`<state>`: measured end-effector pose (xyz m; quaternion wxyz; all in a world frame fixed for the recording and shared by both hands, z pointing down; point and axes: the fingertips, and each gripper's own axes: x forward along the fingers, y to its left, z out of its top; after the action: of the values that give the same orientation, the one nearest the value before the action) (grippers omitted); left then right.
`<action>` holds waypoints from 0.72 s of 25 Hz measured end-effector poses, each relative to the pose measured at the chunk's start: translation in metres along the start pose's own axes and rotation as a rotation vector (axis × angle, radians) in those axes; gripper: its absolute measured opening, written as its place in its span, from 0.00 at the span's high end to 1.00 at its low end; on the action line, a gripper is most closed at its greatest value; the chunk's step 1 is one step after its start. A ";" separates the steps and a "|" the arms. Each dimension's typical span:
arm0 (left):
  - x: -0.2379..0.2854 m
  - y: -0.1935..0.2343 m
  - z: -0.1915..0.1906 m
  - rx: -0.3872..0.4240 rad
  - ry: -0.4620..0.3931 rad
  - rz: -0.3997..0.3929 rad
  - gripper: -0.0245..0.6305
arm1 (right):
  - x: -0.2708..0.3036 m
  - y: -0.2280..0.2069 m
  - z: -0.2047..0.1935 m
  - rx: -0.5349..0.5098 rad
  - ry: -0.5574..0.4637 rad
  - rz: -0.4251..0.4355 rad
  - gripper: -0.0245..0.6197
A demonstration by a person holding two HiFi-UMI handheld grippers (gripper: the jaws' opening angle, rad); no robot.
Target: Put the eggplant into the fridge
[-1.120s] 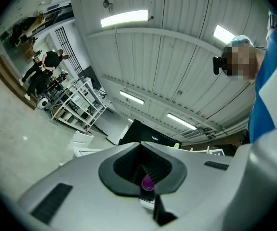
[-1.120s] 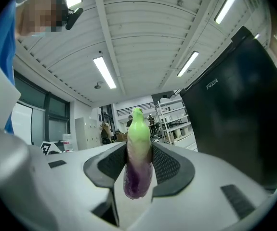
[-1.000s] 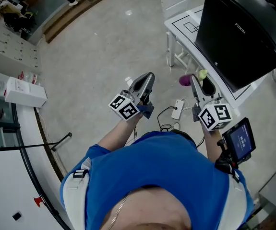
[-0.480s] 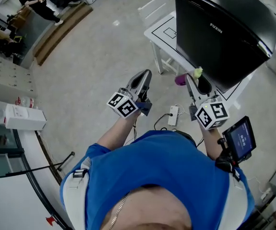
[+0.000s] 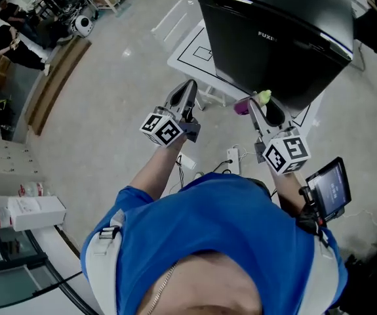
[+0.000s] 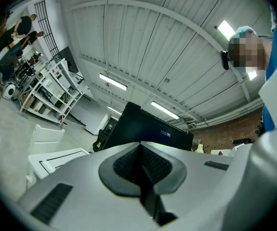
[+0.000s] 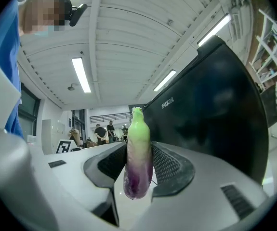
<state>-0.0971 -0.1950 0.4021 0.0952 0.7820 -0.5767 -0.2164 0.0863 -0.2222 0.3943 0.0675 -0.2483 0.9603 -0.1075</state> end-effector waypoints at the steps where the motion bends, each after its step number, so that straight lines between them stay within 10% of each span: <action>1: 0.009 0.007 0.001 0.003 0.012 -0.017 0.95 | 0.000 -0.002 0.001 -0.002 -0.006 -0.028 0.71; 18: 0.133 0.085 -0.007 0.179 0.158 -0.221 0.84 | -0.026 -0.014 0.013 -0.065 -0.056 -0.357 0.71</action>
<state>-0.1347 -0.3476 0.4118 0.0461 0.8606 -0.4949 -0.1111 0.1179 -0.2239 0.3873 0.0658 -0.4198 0.9017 -0.0798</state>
